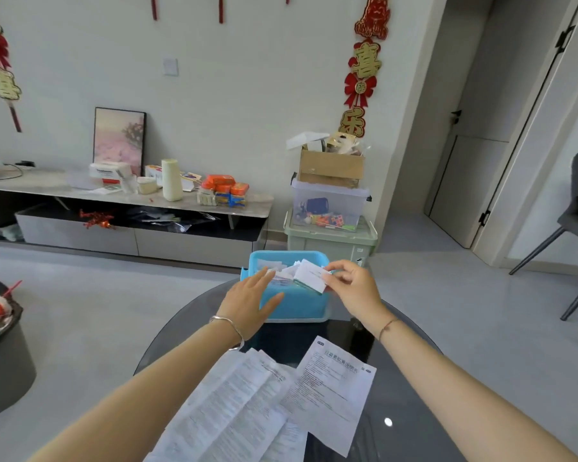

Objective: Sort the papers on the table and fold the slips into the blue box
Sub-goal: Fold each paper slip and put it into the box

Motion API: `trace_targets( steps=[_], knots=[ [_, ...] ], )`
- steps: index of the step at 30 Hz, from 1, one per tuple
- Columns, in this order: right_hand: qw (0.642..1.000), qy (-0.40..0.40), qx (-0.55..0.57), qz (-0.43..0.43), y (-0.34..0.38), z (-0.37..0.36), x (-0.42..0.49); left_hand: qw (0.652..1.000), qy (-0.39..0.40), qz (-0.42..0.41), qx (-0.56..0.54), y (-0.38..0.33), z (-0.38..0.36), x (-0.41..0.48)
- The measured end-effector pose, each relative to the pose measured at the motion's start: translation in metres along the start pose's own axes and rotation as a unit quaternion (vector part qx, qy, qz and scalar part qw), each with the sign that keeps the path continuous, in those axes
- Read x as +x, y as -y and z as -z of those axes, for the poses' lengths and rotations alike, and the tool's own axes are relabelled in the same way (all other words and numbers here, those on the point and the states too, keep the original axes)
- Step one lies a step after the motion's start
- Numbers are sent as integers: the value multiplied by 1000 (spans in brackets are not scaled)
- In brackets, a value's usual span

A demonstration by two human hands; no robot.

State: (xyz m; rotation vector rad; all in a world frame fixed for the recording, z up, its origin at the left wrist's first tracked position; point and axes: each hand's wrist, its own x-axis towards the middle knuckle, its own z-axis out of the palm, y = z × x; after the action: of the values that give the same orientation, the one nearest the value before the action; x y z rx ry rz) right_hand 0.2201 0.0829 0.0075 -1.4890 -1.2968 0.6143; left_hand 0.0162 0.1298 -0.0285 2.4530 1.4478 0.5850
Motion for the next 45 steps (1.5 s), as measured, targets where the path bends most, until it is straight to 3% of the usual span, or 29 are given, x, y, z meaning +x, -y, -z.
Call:
trace_targets(
  steps=[7,13,22,25,29,35,37,41,45],
  knots=[
    [999,-7,3,-36,1,-28,60,991,1,-18,132,20,-11,25],
    [978,77,-192,4,-13,-54,87,992,-8,-9,125,25,-19,31],
    [921,193,-338,-21,-18,-60,96,982,21,-70,172,27,-25,35],
    [916,154,-371,7,-23,-68,91,983,45,-41,174,23,-21,39],
    [963,66,-255,55,-15,-62,80,983,29,-37,178,25,-21,41],
    [972,13,-190,138,-9,-22,37,990,-18,-48,131,17,-20,32],
    [976,-2,-187,116,-21,-6,18,991,-24,-61,116,10,-17,26],
    [966,68,-244,-57,-64,21,-21,988,-41,-133,67,-13,-28,6],
    [947,108,-236,-189,-94,29,-47,987,125,-93,48,-33,-60,-25]
  ],
)
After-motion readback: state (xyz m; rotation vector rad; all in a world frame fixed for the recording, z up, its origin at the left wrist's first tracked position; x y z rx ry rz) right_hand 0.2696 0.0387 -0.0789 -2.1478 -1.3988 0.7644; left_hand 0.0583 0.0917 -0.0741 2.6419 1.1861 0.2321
